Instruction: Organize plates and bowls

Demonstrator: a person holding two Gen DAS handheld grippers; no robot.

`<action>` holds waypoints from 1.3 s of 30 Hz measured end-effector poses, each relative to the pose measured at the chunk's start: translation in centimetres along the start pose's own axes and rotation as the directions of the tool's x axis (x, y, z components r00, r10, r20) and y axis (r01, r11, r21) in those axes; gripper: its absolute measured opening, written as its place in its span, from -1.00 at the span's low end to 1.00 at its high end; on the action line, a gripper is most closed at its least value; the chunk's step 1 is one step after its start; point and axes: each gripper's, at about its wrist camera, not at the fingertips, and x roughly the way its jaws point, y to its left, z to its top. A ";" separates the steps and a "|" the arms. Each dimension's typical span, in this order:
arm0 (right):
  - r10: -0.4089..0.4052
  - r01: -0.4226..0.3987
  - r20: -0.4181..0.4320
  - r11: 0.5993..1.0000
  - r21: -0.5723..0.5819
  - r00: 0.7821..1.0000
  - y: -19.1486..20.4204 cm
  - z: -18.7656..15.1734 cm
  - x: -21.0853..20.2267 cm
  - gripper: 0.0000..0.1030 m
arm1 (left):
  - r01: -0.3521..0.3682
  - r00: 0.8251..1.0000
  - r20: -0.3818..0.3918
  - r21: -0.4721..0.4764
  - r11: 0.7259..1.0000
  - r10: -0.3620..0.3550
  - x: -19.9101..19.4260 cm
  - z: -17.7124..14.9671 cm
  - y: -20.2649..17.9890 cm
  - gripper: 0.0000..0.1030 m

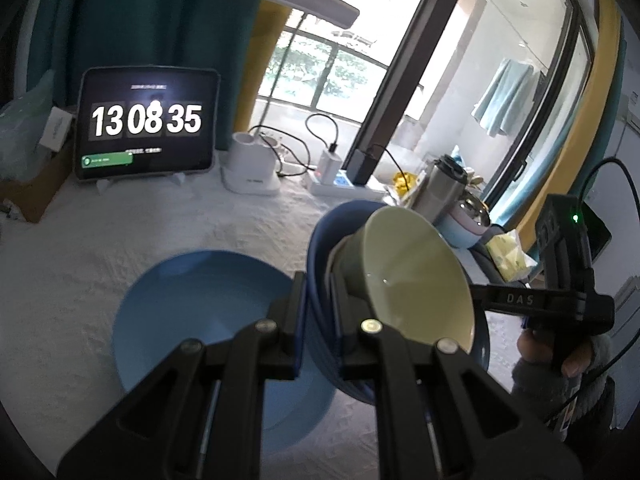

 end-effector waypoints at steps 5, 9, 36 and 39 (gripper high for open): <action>0.009 -0.009 -0.015 1.000 -0.015 1.000 1.3 0.1 1.0 -0.79 | -0.020 1.000 0.006 -0.019 1.000 0.020 -0.6 0.0 1.4 -0.82; 0.014 -0.014 -0.030 0.999 -0.031 0.999 2.4 0.1 1.9 -0.79 | -0.030 0.999 0.010 -0.034 0.999 0.031 -1.1 -0.1 2.5 -0.82; 0.031 -0.039 -0.103 0.997 -0.072 0.994 6.9 0.1 7.2 -0.79 | -0.103 0.995 -0.019 -0.092 0.990 0.102 -2.3 -1.0 8.0 -0.82; 0.031 -0.039 -0.117 0.997 -0.068 0.993 7.0 0.1 8.0 -0.79 | -0.117 0.993 -0.033 -0.097 0.988 0.115 -1.9 -1.2 8.5 -0.82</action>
